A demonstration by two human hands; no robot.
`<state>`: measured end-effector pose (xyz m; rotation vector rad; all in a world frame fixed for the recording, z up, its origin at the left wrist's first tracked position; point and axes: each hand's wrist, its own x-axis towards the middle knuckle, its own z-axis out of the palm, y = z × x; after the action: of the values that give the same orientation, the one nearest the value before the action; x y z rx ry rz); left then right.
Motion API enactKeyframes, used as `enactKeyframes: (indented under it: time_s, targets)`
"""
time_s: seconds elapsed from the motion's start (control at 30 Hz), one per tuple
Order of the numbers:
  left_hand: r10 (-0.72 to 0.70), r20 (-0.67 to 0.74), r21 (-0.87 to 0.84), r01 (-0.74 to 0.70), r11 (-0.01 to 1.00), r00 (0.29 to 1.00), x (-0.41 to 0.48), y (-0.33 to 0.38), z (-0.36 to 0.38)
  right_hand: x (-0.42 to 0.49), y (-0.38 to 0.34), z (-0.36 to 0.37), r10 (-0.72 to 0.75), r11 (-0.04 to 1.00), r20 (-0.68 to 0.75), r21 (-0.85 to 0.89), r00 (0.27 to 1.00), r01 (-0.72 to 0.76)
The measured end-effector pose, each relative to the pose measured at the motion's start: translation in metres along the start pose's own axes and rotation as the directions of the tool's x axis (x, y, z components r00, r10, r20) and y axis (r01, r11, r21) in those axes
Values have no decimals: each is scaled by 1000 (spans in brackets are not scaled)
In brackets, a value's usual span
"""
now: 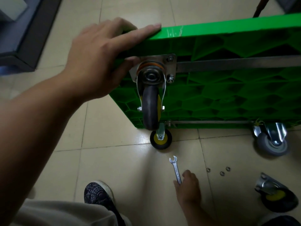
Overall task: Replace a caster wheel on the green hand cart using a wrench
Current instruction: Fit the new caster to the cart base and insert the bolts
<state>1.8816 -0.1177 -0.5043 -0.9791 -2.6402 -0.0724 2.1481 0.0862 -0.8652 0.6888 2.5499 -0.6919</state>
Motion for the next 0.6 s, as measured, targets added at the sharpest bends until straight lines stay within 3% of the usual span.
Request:
enactKeyframes:
  time_s: [0.07, 0.27, 0.4, 0.47, 0.53, 0.6]
  targets:
    - [1, 5, 6, -1, 1000, 1000, 0, 1, 0, 3, -9, -3, 13, 991, 52, -133, 999, -6]
    - [-11, 43, 26, 10, 1000, 999, 1, 2, -3, 18, -20, -9, 42, 989, 111, -146, 993, -25]
    - [-13, 42, 36, 12, 999, 999, 1, 2, -4, 16, -14, -20, -36, 996, 175, -69, 984, 49]
    - [-12, 36, 27, 11, 1000, 999, 2, 2, -4, 16, -10, -29, -125, 991, 206, 70, 971, 113]
    - [-12, 24, 4, 11, 1000, 1000, 2, 4, -5, 17, -8, -46, -214, 959, 170, 223, 962, 174]
    - [-9, 15, -12, 9, 1000, 1000, 2, 5, -7, 21, -11, -72, -294, 931, 134, 263, 946, 252]
